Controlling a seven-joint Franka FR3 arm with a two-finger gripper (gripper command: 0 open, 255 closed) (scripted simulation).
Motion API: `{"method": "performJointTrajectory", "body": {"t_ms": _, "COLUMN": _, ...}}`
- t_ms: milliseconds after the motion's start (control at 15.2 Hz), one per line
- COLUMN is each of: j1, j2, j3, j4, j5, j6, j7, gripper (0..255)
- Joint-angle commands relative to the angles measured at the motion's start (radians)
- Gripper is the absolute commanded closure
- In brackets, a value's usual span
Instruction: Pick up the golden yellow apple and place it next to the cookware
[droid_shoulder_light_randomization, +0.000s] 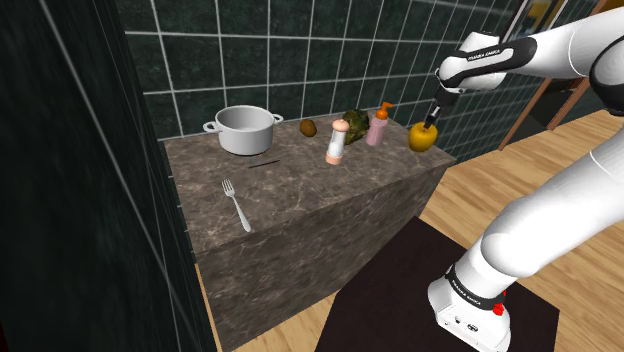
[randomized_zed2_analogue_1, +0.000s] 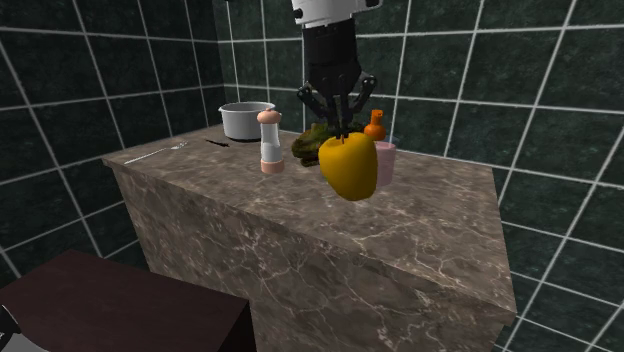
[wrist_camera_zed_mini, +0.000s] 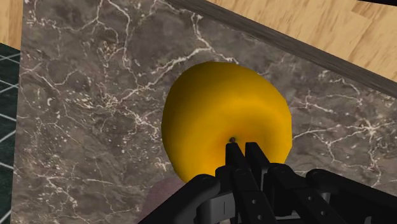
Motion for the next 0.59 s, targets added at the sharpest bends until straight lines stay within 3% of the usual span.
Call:
{"method": "performJointTrajectory", "body": {"t_ms": 0, "j1": 0.000, "j2": -0.012, "j3": 0.007, "j4": 0.019, "j5": -0.006, "j6": -0.030, "j7": 0.007, "gripper": 255}}
{"method": "performJointTrajectory", "body": {"t_ms": 528, "j1": 0.000, "j2": -0.040, "j3": 0.024, "j4": 0.104, "j5": -0.016, "j6": -0.139, "j7": 0.016, "gripper": 255}}
